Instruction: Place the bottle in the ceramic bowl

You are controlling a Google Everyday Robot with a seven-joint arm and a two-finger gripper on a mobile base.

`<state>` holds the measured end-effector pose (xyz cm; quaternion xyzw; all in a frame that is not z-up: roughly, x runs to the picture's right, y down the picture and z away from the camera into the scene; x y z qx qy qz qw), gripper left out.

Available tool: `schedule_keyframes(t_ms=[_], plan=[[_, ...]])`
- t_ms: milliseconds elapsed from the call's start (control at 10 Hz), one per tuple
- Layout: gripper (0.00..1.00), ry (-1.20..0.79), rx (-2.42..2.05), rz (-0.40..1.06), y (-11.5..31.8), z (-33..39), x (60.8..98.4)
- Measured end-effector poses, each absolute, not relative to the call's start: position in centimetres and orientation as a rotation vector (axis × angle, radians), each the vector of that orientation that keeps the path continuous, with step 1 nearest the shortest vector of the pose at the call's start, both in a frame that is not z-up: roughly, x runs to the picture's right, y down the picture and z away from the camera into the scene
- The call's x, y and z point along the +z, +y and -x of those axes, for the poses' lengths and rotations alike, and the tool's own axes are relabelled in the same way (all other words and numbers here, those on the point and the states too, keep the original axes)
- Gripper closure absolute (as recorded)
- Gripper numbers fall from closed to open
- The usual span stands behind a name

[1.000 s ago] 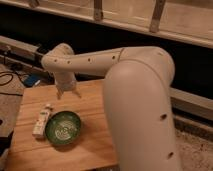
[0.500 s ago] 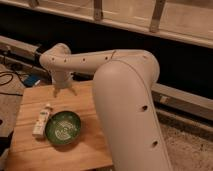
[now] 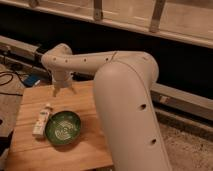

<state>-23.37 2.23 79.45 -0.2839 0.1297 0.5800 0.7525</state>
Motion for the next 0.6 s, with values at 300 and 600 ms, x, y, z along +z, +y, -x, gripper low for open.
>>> schedule_keyframes(t_ms=[300, 600], plan=[[0.35, 0.264, 1.213, 0.629, 2.7, 24.9, 80.2], [0.35, 0.256, 1.186, 0.654, 4.1, 26.7, 81.2]])
